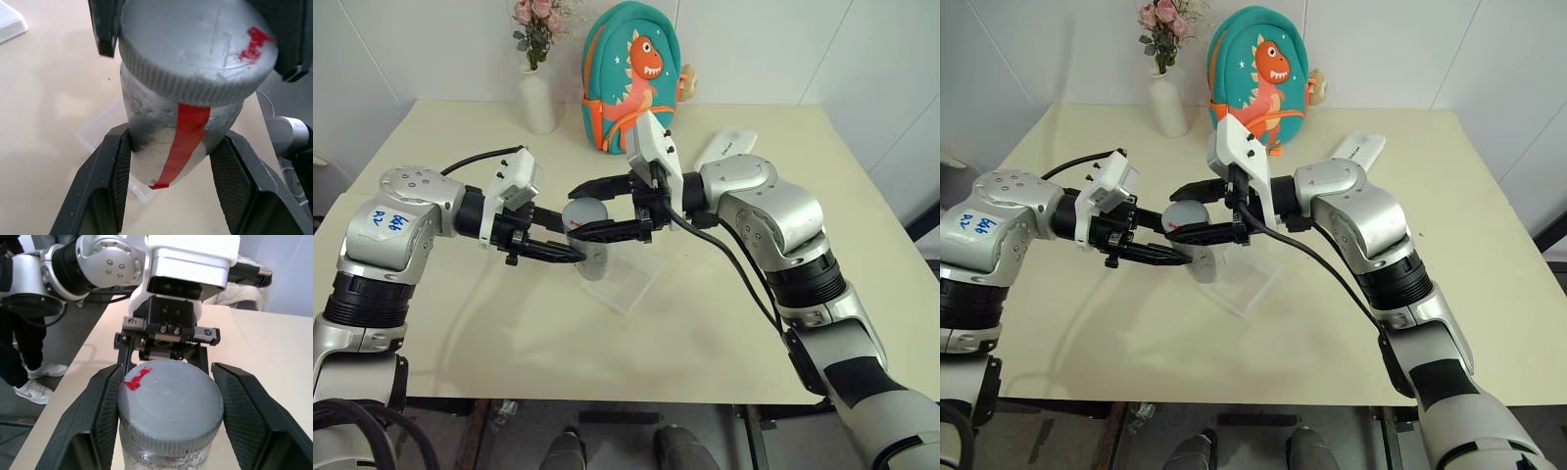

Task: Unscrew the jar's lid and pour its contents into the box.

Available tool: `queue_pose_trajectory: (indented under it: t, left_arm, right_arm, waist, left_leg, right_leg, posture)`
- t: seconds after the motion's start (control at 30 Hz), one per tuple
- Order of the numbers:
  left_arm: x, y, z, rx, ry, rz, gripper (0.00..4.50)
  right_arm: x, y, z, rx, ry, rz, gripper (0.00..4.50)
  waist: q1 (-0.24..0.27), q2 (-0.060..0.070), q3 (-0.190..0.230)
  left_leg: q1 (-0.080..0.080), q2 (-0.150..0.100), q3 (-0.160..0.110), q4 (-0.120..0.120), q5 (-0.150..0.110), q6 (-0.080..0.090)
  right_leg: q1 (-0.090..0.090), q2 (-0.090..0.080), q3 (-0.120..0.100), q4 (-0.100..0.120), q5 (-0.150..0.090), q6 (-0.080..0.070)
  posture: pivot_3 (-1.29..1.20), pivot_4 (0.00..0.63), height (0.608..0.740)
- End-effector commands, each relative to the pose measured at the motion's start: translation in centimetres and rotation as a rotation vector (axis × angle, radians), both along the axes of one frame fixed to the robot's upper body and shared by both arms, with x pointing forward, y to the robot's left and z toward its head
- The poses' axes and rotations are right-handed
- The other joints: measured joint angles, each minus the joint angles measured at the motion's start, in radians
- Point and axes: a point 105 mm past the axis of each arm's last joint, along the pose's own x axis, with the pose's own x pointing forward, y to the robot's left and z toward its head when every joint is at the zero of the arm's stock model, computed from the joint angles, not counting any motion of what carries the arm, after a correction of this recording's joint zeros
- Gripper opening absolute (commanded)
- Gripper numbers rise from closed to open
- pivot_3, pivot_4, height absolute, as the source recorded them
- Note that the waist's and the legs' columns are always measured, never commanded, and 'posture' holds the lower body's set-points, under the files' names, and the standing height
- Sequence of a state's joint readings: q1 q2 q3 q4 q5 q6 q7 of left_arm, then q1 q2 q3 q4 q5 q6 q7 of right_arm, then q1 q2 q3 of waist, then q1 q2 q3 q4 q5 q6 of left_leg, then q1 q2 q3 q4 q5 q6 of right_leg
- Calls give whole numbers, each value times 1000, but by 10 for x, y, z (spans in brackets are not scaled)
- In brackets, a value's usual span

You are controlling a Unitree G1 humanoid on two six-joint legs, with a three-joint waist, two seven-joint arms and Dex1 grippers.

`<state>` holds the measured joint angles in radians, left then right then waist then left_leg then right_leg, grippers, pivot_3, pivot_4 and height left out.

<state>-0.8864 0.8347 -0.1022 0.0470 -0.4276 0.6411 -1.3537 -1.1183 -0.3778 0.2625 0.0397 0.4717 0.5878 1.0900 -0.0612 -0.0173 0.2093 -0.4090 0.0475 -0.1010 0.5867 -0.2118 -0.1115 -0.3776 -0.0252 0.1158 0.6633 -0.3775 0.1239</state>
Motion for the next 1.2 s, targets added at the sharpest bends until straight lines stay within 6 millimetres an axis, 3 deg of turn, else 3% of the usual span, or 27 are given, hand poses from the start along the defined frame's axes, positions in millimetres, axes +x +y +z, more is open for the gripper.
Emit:
queue_pose_trajectory:
  t: [0.03,0.47,0.6,0.77,1.0,1.2]
  left_arm:
    - [-8,-8,-10,8,28,-63,2390]
    - [3,-16,-5,-101,-9,14,2390]
    - [3,-17,-4,-108,-18,13,1890]
    - [3,-18,0,-114,-33,5,1890]
    - [2,-19,1,-96,-31,-13,1890]
    - [-7,-13,-10,-11,30,-53,1890]
  right_arm:
    - [5,-16,37,144,-112,-101,2574]
    - [-2,-11,20,163,-36,-102,2574]
    - [-4,-8,15,162,-15,-99,2563]
    - [-9,-7,12,161,5,-87,2563]
    - [-10,-7,16,167,-3,-88,2563]
    - [-8,-10,25,163,-42,-84,2563]
  waist:
    - [-1,0,0]
    - [0,0,0]
    - [0,0,0]
    - [1,0,0]
    - [0,0,0]
    - [-1,0,0]
  left_leg:
    - [0,0,0,0,0,0]
    - [0,0,0,3,0,0]
    - [0,0,0,3,0,0]
    - [0,0,0,3,0,0]
    - [0,0,0,3,0,0]
    - [0,0,0,3,0,0]
  right_leg:
    - [0,0,0,0,0,0]
    - [0,0,0,3,0,0]
    - [0,0,0,3,0,0]
    - [0,0,0,3,0,0]
    - [0,0,0,3,0,0]
    - [0,0,0,3,0,0]
  posture:
    - [0,150,740]
    - [0,150,740]
    - [0,150,740]
    - [0,150,740]
    - [0,150,740]
    - [0,150,740]
